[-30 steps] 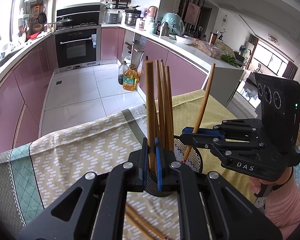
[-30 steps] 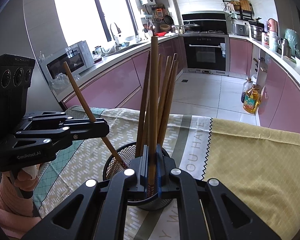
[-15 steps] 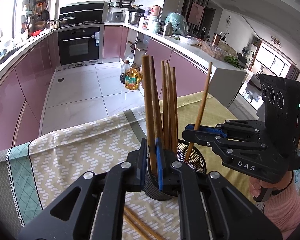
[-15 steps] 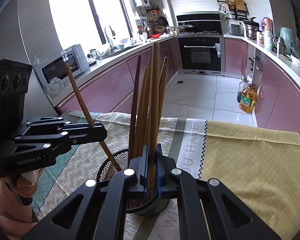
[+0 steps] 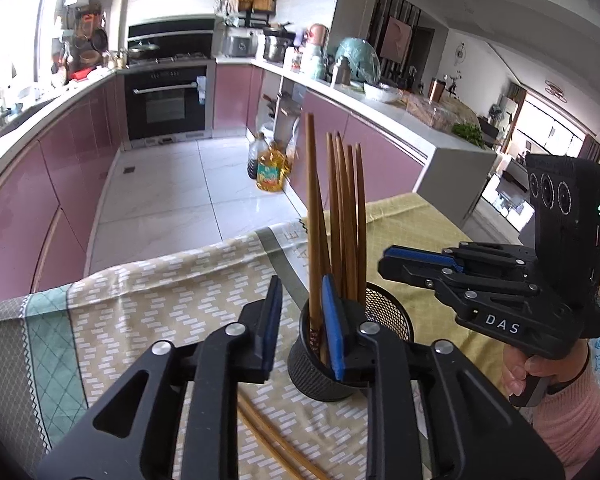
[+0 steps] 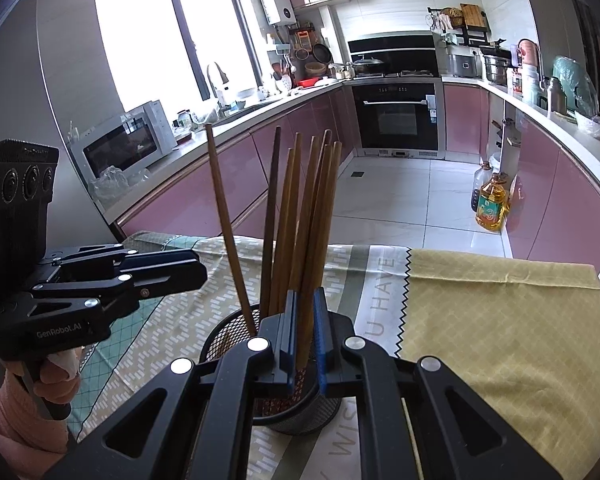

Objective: Organize utensils
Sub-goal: 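Open the left gripper over the cup while the right gripper releases its chopstick, then move both open grippers down toward the last chopsticks on the cloth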

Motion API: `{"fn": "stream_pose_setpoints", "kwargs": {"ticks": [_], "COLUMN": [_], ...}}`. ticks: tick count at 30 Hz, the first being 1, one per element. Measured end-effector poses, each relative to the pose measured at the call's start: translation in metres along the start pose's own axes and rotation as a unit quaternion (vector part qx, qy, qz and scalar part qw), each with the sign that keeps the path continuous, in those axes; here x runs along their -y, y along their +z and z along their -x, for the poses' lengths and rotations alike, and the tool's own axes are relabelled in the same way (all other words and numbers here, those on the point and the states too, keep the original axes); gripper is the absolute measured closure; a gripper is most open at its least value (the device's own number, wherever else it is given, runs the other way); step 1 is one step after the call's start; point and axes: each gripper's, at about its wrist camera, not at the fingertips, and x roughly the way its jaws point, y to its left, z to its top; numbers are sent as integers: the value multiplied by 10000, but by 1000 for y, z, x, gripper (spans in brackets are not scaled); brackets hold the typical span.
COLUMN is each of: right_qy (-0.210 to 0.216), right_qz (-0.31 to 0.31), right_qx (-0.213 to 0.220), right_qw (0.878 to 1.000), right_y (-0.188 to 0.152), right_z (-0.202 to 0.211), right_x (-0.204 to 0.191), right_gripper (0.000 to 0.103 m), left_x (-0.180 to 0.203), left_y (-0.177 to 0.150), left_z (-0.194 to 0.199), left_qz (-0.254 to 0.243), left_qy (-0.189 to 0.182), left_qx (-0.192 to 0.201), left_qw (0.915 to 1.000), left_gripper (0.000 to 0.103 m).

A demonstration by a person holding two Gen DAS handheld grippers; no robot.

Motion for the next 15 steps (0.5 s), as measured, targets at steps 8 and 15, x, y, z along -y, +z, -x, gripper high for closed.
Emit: {"fn": "stream_pose_setpoints", "kwargs": {"ticks": [8, 15], "right_qy": [392, 811], "right_qz": [375, 571], "right_qx": [251, -38], "right_qw": [9982, 9951], "right_y": [-17, -49], "right_z": [33, 35], "right_x": [-27, -55], "right_gripper": [83, 71], "left_x": [-16, -37], "left_y": [-18, -60], "left_z": [43, 52], "left_qz": [148, 403], "left_qy": [218, 510], "left_qx": [475, 230], "left_qw": [9985, 9976], "left_gripper": [61, 43]}}
